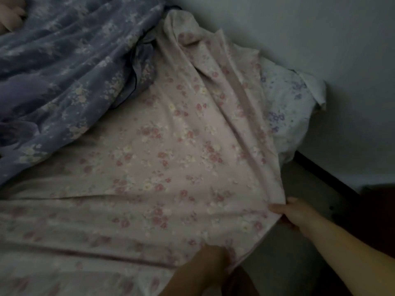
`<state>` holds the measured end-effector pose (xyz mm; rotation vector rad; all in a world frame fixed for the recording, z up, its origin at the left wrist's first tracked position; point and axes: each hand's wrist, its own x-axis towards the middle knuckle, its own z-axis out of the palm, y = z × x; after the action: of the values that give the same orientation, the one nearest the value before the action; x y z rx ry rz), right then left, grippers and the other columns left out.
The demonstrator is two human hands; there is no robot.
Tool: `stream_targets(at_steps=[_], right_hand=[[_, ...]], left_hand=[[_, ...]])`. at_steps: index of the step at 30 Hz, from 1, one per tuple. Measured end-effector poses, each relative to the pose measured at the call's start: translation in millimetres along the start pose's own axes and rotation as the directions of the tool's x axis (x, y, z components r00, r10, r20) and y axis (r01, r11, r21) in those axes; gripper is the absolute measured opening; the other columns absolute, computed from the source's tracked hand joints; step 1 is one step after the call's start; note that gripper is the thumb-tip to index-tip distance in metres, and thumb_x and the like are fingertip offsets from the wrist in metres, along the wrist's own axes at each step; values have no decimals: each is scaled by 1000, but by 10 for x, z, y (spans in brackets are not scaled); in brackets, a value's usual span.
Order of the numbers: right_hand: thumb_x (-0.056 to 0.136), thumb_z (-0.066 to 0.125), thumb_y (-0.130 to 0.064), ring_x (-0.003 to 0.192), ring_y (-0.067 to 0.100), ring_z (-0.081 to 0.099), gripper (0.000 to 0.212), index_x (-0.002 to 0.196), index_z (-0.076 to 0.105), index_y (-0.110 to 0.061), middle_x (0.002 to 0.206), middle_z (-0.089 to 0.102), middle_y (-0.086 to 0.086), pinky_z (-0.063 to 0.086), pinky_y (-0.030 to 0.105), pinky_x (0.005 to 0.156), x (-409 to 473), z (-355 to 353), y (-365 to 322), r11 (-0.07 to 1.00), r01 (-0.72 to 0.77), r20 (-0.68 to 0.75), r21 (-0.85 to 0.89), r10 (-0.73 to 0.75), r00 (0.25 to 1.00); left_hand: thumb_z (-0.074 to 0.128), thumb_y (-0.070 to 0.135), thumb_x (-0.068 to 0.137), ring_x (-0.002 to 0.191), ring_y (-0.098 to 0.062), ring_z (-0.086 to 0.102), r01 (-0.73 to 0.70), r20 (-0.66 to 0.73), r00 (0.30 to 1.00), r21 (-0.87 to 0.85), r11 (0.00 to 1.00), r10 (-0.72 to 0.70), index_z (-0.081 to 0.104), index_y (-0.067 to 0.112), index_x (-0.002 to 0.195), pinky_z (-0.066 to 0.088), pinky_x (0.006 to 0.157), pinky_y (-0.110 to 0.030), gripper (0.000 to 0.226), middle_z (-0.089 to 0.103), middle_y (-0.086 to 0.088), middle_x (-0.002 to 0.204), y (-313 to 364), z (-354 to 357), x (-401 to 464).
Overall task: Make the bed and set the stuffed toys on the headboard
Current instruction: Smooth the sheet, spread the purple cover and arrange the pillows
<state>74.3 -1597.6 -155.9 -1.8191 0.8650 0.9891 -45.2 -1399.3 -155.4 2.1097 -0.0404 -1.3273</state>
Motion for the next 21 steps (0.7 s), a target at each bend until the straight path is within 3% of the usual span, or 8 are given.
stream_targets(at_steps=[3,6,10,11,13,15,18,21], right_hand=[[83,66,2,65,20,54,33,114,54,4,99,61,17,37,10,32,20,-38,-72,999,30,12,18,-30,999],[83,68,0,63,17,54,33,113,56,4,84,62,9,36,9,32,26,-58,-149,998,66,61,26,-67,996],[81,71,-6,81,29,65,33,112,61,0,86,66,9,57,34,74,88,-74,-152,996,75,96,-42,-71,993],[82,70,-6,78,27,64,27,108,62,-1,86,65,10,58,31,71,78,-77,-163,995,81,105,-50,-76,992],[85,68,-12,62,16,58,12,94,62,-9,89,64,11,44,17,41,58,-78,-170,993,86,134,-74,-76,988],[85,69,-24,66,13,57,22,98,59,-11,100,64,10,35,21,44,117,-100,-217,988,124,86,-96,-116,990],[80,72,-37,94,21,59,49,115,57,-6,116,62,10,45,29,70,319,-174,-336,955,239,-148,-177,-266,953],[81,69,-36,102,23,60,38,110,61,-12,115,64,8,46,29,81,482,-206,-592,918,336,-279,-211,-386,879]], left_hand=[[52,18,91,115,-29,54,-1,-42,999,-17,1000,1,61,2,111,38,96,-30,27,59,-17,122,2,-29,116],[55,16,90,115,-24,54,7,-101,995,-89,996,-16,64,6,108,40,91,-24,22,61,-11,120,83,-106,228],[56,11,89,113,-24,55,-19,-184,983,-129,991,-6,64,8,109,40,88,-22,22,61,-11,120,258,-284,355],[57,12,89,113,-24,54,-27,-191,982,-120,992,4,65,8,110,40,88,-22,22,61,-11,120,314,-347,374],[58,14,89,114,-25,54,-25,-199,980,-113,993,2,65,8,110,40,88,-23,23,60,-12,121,409,-425,412],[61,17,88,113,-24,54,-19,-209,978,-143,990,-12,64,9,110,40,87,-23,23,59,-10,121,469,-532,472],[61,15,88,111,-24,55,-21,-236,972,-151,988,-16,64,10,108,39,83,-22,21,59,-8,120,519,-675,599],[59,16,89,112,-24,53,-16,-305,952,-143,990,-29,64,14,105,39,87,-25,17,59,-7,119,573,-817,740]])
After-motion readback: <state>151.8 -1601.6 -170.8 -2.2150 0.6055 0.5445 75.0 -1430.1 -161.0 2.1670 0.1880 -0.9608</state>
